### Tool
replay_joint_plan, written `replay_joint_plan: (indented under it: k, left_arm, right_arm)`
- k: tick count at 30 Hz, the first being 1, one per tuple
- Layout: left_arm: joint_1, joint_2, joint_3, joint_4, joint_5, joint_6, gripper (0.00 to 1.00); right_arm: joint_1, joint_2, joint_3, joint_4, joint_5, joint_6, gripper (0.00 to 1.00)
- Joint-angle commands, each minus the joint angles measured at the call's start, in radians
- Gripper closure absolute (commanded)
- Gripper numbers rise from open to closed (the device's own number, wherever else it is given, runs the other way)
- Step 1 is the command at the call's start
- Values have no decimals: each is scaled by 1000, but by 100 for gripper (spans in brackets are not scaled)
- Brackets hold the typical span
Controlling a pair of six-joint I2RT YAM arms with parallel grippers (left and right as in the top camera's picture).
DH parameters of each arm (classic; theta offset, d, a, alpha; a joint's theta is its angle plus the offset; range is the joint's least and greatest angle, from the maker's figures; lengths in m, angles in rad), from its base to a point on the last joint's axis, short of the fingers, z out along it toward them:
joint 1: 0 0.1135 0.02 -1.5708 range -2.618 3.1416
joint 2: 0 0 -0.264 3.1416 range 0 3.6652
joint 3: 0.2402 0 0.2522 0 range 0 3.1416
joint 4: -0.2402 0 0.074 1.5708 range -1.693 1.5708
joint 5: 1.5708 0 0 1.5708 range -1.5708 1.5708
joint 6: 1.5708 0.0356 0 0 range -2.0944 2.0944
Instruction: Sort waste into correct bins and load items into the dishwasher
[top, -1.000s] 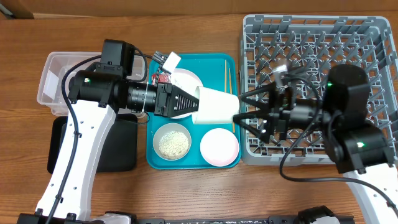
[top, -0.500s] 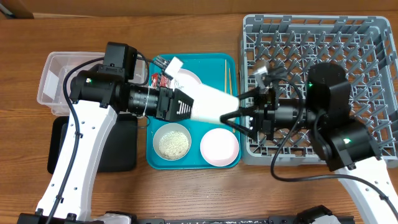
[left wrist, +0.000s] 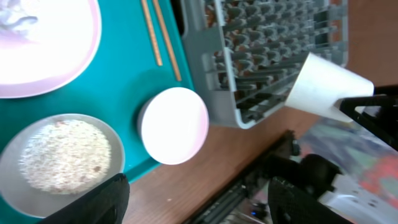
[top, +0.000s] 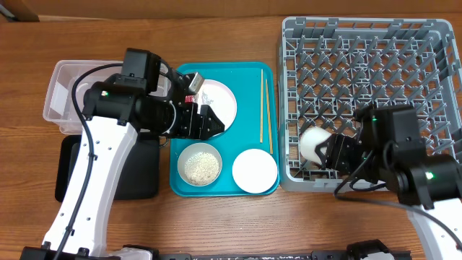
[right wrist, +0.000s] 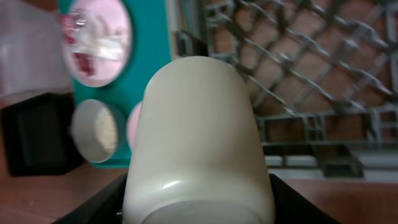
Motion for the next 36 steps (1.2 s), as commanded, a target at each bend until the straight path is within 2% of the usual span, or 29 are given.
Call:
replay_joint_plan:
  k: [1,6,8,9,12,20,27,33,36]
  left_arm:
    - [-50,2,8,11,-147,-56,27]
    - [-134,2,8,16,-317,-123,27]
    - [-162,2,8,14,-384,-156,26]
    - [-173,2,8,12,-417,-175,25]
    - [-184,2,8,0,-483,-221,25]
    - [-202,9,-65,29,-598,-343,30]
    - [-285,47,-320,283,-610,-396,38]
    - [-347,143,-407,426,-614,-402,52]
    - [-372,214,-407,470,-650,-402,66]
  right_arm:
    - [8,67,28,-42,111,53,50]
    - [68,178,28,-49,83,53,48]
    - [99,218,28,-38,90,53,36]
    - [110,235,28,-33,95,53,25]
    - [121,265,28,-19,97,73,16]
    - [117,172,83,120,73,100,12]
    - [117,30,94,242,33,93,12]
    - [117,14,93,225,32,74,11]
    - [117,18,93,211,32,74,11]
